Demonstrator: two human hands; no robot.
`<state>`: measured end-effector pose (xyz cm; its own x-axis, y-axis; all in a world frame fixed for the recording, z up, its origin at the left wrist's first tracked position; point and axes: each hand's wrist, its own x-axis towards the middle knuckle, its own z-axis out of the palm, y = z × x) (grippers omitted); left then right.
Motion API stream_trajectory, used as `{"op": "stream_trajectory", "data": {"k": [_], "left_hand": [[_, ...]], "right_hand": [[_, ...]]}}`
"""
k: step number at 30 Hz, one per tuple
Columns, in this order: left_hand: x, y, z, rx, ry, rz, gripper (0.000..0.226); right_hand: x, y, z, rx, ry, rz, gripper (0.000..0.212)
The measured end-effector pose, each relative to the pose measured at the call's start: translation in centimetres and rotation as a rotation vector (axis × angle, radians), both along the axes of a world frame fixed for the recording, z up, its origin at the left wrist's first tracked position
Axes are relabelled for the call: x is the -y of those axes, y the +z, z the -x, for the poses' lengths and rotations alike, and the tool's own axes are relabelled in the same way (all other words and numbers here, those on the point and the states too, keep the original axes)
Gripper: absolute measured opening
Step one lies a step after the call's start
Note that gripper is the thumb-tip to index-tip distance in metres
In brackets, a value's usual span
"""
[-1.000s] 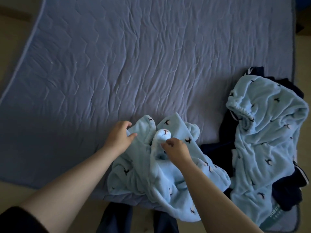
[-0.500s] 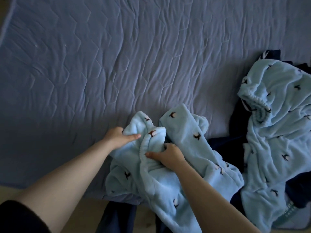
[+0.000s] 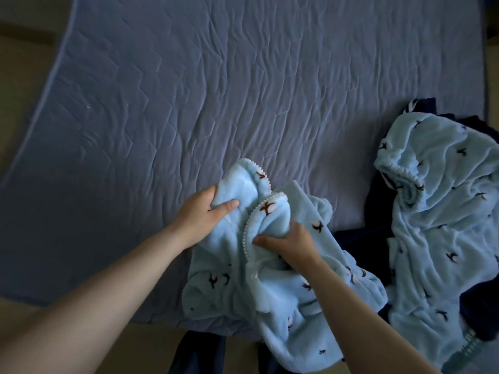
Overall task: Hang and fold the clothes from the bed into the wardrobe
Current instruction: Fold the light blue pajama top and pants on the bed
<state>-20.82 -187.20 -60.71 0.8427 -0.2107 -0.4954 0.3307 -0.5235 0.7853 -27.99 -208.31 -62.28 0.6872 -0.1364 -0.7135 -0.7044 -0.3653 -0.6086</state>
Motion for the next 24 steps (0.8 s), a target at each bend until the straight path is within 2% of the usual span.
{"op": "stream_trajectory", "data": {"k": [2,5,11,18,24], "left_hand": [[0.1,1.8,-0.3,-0.031,-0.027,0.023,0.042],[0.7,5.1,-0.9,-0.032,-0.081,0.016,0.062],[3.2,14.7,-2.5,0.211,-0.059,0.015,0.047],[6.2,31.3,-4.9,0.511,-0.088,0.024,0.032],[7.0,47.3,-5.5,0.595,-0.163,0.077,0.05]], "right_hand": [[0.7,2.4,-0.7,0.086,-0.021,0.115,0.054],[2.2,6.6,-2.3,0.181,0.057,0.272,0.051],[6.3,18.4,-4.3,0.383,0.098,0.415,0.043],[9.9,35.6,-6.0,0.613,0.138,0.581,0.048],[11.6,50.8,-6.0,0.859,0.126,0.745,0.045]]}}
